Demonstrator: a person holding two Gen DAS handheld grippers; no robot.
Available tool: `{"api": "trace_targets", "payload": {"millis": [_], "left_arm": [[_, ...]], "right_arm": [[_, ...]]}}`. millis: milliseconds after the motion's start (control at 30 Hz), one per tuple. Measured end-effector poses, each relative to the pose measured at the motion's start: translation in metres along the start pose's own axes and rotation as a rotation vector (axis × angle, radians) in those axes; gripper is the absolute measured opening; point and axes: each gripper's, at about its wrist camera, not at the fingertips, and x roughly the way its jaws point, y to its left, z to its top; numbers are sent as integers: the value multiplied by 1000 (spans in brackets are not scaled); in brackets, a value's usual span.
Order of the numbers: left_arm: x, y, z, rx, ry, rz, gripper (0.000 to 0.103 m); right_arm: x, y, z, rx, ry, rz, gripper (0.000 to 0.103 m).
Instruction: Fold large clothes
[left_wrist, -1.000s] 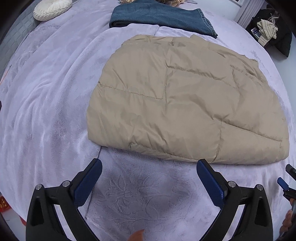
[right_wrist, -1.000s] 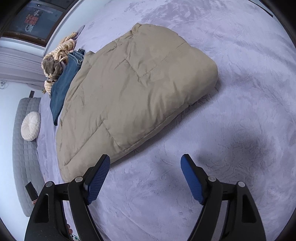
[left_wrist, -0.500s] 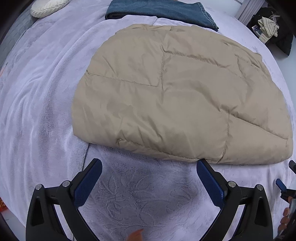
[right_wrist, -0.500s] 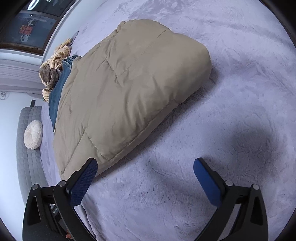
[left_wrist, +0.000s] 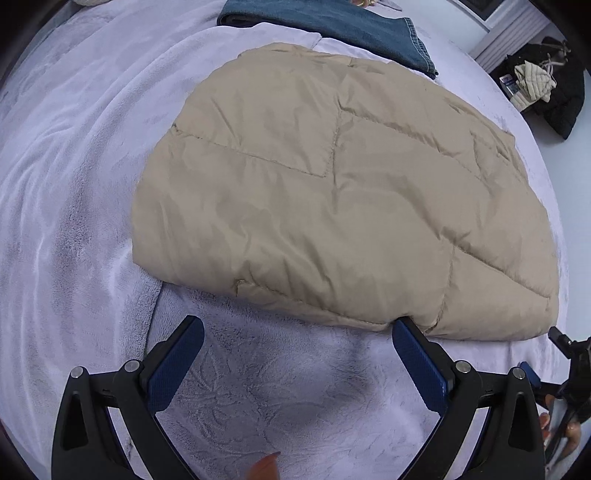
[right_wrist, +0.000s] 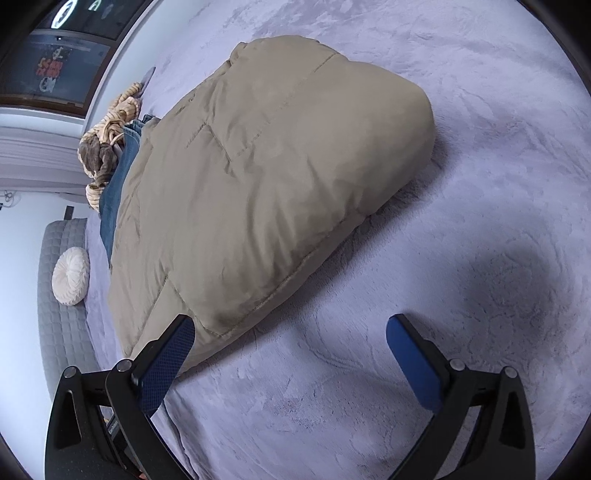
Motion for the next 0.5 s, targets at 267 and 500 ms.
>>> {"api": "trace_targets", "payload": {"millis": [267,500], "left_arm": [[-5,39,12,-161,-21,-231,102],[18,53,27,-255,-13,-405,102]], "right_arm": [[-1,-8,4,62,-17,74,103],[12,-10,17,141,-14,168,103]]}}
